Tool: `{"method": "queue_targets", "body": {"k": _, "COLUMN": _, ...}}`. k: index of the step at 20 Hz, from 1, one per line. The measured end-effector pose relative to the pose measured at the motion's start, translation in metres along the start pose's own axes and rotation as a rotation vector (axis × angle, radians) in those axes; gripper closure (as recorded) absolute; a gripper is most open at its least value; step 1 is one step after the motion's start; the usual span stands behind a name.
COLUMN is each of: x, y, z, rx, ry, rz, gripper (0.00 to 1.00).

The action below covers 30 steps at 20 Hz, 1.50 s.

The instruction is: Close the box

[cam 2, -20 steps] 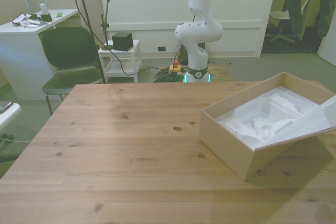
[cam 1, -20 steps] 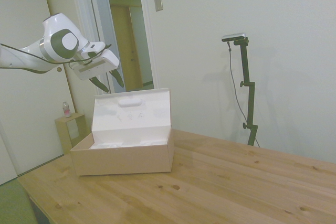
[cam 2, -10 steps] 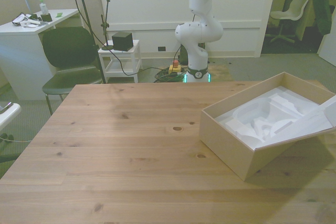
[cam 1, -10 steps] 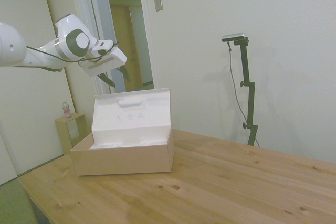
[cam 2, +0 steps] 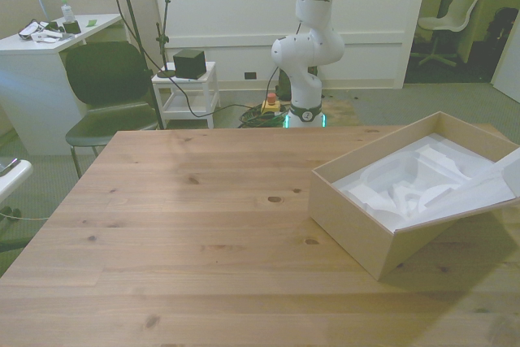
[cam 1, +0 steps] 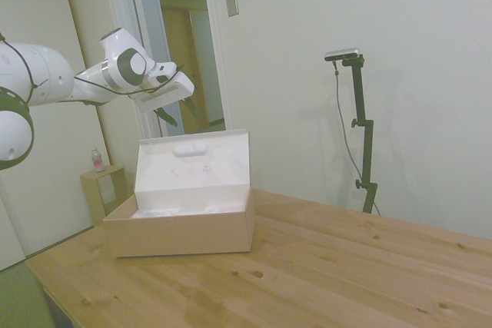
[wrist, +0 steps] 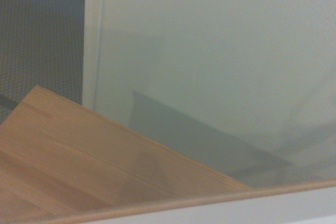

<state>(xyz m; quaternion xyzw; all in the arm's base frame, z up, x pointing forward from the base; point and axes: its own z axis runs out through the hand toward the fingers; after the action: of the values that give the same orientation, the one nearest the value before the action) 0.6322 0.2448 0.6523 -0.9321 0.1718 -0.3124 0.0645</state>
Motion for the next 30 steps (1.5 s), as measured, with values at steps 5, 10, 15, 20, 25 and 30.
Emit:
{"method": "queue_targets", "body": {"k": 5, "x": 0.008, "y": -0.005, "z": 0.035, "rx": -0.017, "ry": -0.012, "rz": -0.007, "gripper": 0.00}}
{"method": "queue_targets", "body": {"k": 10, "x": 0.018, "y": -0.007, "z": 0.066, "rx": -0.044, "ry": -0.024, "rz": -0.010, "gripper": 0.00}}
{"method": "queue_targets", "body": {"k": 15, "x": 0.018, "y": -0.012, "z": 0.085, "rx": -0.057, "ry": -0.046, "rz": -0.008, "gripper": 0.00}}
{"method": "queue_targets", "body": {"k": 20, "x": 0.024, "y": -0.008, "z": 0.080, "rx": -0.070, "ry": -0.093, "rz": 0.030, "gripper": 0.00}}
{"method": "queue_targets", "body": {"k": 25, "x": 0.014, "y": 0.013, "z": 0.039, "rx": -0.156, "ry": -0.203, "rz": 0.091, "gripper": 0.00}}
{"method": "queue_targets", "body": {"k": 30, "x": -0.034, "y": 0.055, "z": 0.048, "rx": -0.281, "ry": -0.378, "rz": 0.152, "gripper": 0.00}}
